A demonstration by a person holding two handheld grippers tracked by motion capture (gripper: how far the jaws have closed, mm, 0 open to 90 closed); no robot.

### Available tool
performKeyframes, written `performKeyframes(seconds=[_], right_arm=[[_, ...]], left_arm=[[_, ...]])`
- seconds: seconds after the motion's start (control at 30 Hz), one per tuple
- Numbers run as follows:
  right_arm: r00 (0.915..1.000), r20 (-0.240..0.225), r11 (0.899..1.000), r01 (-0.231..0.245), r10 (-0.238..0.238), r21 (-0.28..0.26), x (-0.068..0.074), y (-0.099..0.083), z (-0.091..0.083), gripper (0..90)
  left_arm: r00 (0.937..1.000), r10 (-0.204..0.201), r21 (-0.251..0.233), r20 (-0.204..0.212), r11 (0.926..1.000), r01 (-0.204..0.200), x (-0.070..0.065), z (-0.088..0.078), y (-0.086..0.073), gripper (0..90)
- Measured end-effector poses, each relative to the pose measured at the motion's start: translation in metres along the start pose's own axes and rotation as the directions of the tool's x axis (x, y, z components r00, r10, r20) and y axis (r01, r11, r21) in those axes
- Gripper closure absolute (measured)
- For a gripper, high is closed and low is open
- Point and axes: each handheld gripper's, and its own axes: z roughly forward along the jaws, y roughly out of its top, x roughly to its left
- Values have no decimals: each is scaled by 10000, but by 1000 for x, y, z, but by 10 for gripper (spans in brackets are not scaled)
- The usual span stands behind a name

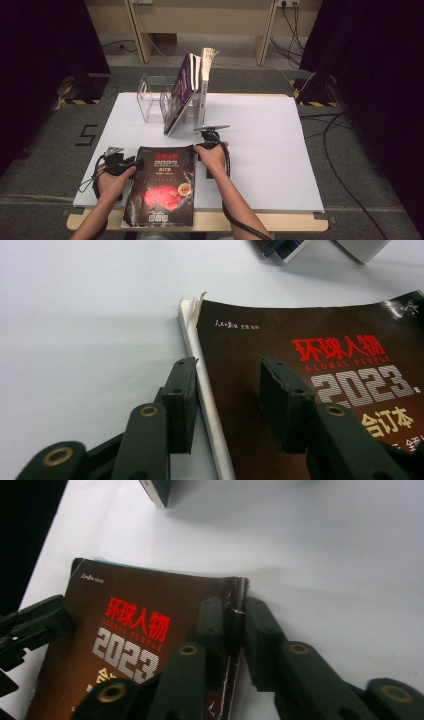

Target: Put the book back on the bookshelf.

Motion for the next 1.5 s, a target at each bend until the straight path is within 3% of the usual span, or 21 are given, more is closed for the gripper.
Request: performKeyframes(seconds=[0.33,0.53,0.77,1.03,1.2,1.33,1.5], right_arm=[[9998,-88,9996,186,-188,-224,10,1,-5,875],[9993,-228,9973,285,-301,-677,15,-2,-10,878],[9968,-383,9890,646,-702,-1329,25,-5,-18,879],[9873,-353,9616,1422,-1546,-2349,44,-8,-31,879],[9756,-221,9353,2026,-2182,-2901,60,-7,-42,879],[9659,-15,9073,2428,-2590,-3433,72,-6,-50,879],[9611,55,8912,2582,-2762,-3730,78,-4,-55,879]], left_arm=[[10000,53,115,34,9999,-53,1,-1,1,581],[9999,-11,138,109,9999,9,3,-3,2,558],[9999,-143,-344,-15,9993,142,4,-17,11,474],[9994,-242,-766,266,9967,261,-3,-31,28,401],[9988,-142,-1018,463,9946,188,-12,-37,38,398],[9982,25,-1216,606,9926,49,-18,-43,46,385],[9969,217,-1501,752,9886,-101,-24,-50,54,387]])
